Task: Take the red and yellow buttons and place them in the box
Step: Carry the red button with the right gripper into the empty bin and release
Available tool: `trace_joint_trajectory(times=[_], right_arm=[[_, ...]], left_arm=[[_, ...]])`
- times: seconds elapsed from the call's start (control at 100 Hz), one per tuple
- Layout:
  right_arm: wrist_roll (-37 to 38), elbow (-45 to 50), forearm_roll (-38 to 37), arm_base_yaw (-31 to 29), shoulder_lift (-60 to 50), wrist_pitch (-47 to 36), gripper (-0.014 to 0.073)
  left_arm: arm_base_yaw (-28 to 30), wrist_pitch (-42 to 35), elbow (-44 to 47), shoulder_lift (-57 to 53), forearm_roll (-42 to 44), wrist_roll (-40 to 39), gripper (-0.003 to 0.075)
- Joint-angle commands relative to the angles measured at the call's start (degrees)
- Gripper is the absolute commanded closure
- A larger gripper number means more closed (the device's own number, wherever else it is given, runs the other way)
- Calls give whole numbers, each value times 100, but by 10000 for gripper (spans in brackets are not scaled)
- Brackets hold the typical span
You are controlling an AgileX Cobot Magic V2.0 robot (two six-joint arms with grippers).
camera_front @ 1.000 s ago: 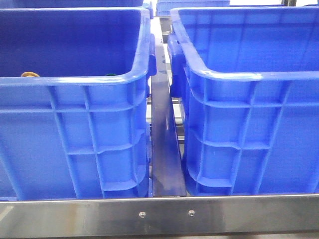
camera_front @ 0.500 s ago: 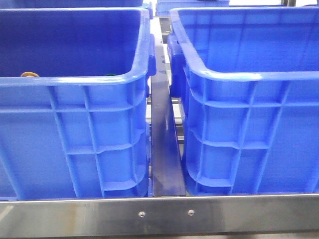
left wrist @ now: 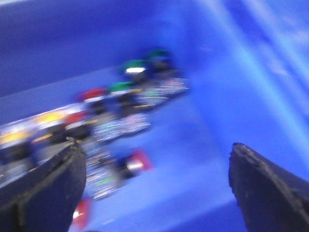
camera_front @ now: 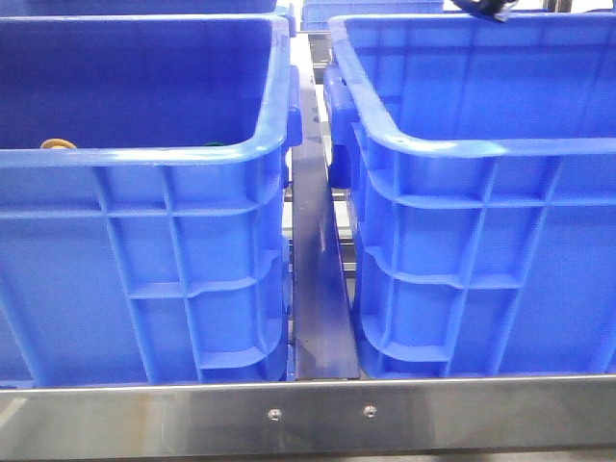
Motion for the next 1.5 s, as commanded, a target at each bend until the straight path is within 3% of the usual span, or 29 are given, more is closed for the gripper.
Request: trace_joint_trajectory(times=[0.0, 0.24, 0.34, 0.48, 0.65, 1.07, 1.49], right_arm=[[-551, -201, 270, -33, -134, -420, 443], [-1485, -201, 270, -33, 27, -1193, 443], [-1835, -201, 270, -33, 266, -1249, 443], [-2066, -241, 286, -33, 719, -1534, 443], [-2097, -572, 286, -33, 1412, -1712, 443], [-2194, -1811, 286, -33, 3194, -1900, 443], [-2189, -1855, 479, -33, 3587, -1946, 439]], left_arm=[[357, -441, 161, -576, 115, -73, 153], [1403, -504, 838, -1793, 336, -157, 156], [1701, -526, 933, -2136, 336, -160, 211], [1905, -526, 977, -2348, 375, -160, 416], [1915, -526, 980, -2359, 384, -160, 743], [1915, -526, 980, -2359, 384, -160, 739], [1915, -516, 980, -2359, 374, -160, 739]])
